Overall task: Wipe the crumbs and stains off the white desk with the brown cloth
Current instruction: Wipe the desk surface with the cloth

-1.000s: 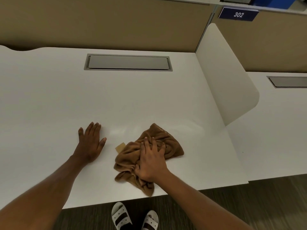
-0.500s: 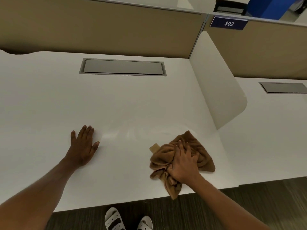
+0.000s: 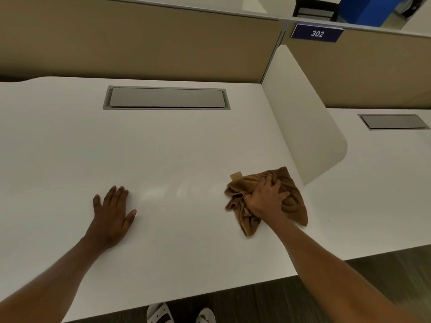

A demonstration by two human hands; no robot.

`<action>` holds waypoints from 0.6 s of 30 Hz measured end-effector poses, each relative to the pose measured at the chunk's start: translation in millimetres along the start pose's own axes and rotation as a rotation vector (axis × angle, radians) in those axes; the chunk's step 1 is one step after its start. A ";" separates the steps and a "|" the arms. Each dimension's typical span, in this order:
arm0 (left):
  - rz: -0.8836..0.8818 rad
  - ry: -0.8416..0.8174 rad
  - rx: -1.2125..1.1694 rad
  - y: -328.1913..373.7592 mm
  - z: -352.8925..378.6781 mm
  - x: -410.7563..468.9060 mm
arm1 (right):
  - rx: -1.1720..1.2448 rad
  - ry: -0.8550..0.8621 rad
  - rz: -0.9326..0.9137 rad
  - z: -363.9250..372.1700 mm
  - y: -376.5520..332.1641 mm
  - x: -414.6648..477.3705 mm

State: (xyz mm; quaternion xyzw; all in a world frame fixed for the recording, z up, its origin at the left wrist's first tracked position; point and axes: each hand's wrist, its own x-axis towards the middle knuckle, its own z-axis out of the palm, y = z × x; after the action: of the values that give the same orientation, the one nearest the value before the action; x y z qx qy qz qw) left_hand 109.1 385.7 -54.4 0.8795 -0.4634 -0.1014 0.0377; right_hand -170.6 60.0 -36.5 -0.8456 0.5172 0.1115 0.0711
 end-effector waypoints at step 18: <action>-0.027 -0.026 0.040 8.5 -0.2 1.5 | -0.028 -0.007 -0.254 28.6 -55.3 -78.3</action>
State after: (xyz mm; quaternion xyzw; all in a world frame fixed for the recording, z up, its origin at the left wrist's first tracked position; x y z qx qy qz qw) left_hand 103.2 379.7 -53.1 0.8849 -0.4538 -0.1040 0.0124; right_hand -159.1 159.1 -43.4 -0.9048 0.4042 0.1119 0.0744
